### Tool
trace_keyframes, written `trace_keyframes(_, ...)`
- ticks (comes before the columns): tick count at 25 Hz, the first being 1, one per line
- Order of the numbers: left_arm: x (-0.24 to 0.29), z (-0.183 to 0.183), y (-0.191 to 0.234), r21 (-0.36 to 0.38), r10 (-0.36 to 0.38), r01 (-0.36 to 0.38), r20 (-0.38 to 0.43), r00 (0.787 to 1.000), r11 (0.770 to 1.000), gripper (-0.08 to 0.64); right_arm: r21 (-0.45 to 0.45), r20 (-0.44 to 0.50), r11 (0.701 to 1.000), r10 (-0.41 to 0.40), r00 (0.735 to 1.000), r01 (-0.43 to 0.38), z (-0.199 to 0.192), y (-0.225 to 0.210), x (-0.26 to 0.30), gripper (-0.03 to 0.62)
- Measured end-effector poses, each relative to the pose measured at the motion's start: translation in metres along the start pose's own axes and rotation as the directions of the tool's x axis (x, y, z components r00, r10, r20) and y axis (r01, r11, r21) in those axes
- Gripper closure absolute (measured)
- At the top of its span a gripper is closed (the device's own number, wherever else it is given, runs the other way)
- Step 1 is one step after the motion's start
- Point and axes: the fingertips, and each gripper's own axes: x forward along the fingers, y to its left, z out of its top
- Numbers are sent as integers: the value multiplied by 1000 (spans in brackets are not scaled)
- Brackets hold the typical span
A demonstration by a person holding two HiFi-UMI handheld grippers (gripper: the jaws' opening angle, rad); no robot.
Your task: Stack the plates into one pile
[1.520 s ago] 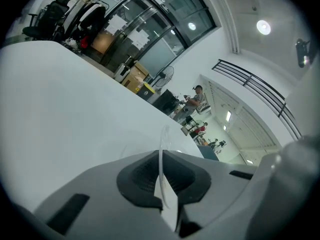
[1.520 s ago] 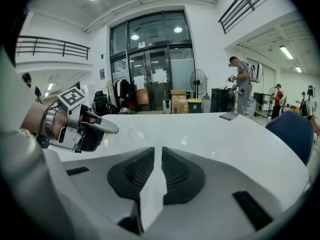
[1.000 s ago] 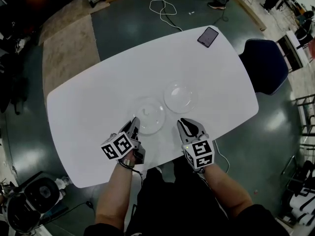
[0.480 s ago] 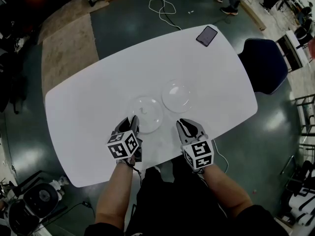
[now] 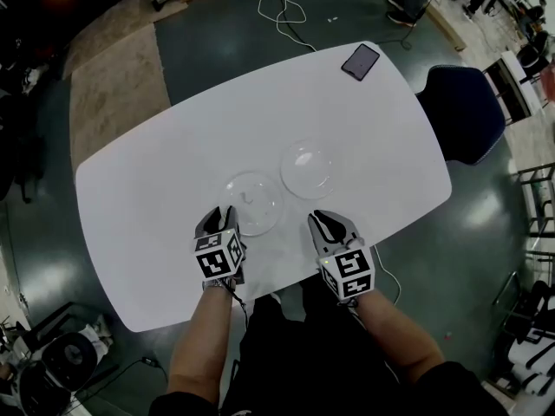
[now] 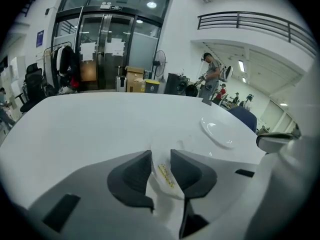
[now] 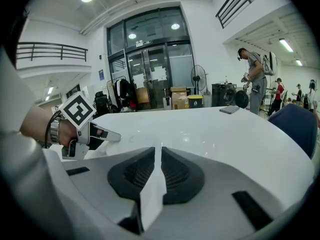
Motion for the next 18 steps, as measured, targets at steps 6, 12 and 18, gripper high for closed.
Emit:
trace_keyframes(6, 2, 2, -1, 25, 3, -3, 4, 1000, 1000, 425, 5, 1, 1000, -3, 1000, 3, 2, -2, 2, 538)
trace_keyframes(12, -3, 4, 1, 44, 13, -14, 22, 1000, 999, 368, 10, 6, 1000, -4, 1000, 4, 5, -1, 2, 538)
trace_keyframes(18, -16, 21, -6, 138, -4, -7, 79, 997, 990, 362, 12, 17, 1000, -13, 1000, 13, 9, -4, 0, 538)
